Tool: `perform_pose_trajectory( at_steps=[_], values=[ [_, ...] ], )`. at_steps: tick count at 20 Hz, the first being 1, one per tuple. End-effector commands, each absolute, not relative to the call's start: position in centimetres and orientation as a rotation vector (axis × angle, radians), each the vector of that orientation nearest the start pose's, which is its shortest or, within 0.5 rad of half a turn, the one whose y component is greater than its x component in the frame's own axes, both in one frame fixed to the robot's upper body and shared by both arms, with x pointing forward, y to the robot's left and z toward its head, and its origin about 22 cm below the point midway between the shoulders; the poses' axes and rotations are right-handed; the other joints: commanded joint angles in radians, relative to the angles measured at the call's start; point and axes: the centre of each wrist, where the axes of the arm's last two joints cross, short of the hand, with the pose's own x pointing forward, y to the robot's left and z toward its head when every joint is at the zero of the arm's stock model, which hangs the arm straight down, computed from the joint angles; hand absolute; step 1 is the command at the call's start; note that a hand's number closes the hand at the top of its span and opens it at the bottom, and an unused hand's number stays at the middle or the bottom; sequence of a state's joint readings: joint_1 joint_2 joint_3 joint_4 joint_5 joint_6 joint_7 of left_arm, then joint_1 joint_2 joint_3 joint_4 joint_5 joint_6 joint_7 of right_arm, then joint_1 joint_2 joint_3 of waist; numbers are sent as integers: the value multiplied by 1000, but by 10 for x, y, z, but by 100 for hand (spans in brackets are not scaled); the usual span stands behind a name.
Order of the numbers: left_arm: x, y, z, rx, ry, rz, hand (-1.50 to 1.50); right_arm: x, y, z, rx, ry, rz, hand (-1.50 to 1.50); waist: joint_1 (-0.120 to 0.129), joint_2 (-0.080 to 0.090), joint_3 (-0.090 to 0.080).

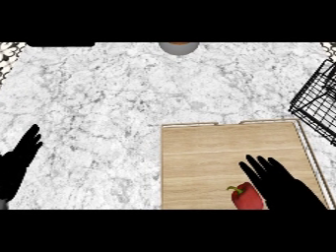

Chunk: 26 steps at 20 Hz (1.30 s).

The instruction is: Pick the bell pepper from the tray and place it in the tiered basket

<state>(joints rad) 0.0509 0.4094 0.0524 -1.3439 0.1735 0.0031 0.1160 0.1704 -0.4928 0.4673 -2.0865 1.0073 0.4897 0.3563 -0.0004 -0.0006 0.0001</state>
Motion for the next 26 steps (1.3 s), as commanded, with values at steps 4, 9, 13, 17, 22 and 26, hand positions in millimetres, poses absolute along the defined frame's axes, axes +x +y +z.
perform_pose_trajectory(
  at_steps=[4,9,13,17,22,26],
  values=[
    [221,355,-36,277,-1208,-69,0,172,-187,58,-743,-1105,1547,-150,0,1,0],
    [233,345,-21,287,-1212,-81,0,169,-186,44,-773,-1101,1533,-150,-3,0,0],
    [210,373,-41,272,-1178,-71,0,182,-178,40,-737,-1065,1545,-150,0,1,0],
    [207,361,-32,266,-1201,-68,0,187,-199,36,-732,-1086,1541,-150,1,0,0],
    [204,334,-26,273,-1199,-68,0,174,-191,10,-716,-1037,1558,-150,1,-1,0],
    [226,363,-24,285,-1204,-54,0,178,-195,-8,-672,-1094,1703,150,-2,1,0]
  ],
)
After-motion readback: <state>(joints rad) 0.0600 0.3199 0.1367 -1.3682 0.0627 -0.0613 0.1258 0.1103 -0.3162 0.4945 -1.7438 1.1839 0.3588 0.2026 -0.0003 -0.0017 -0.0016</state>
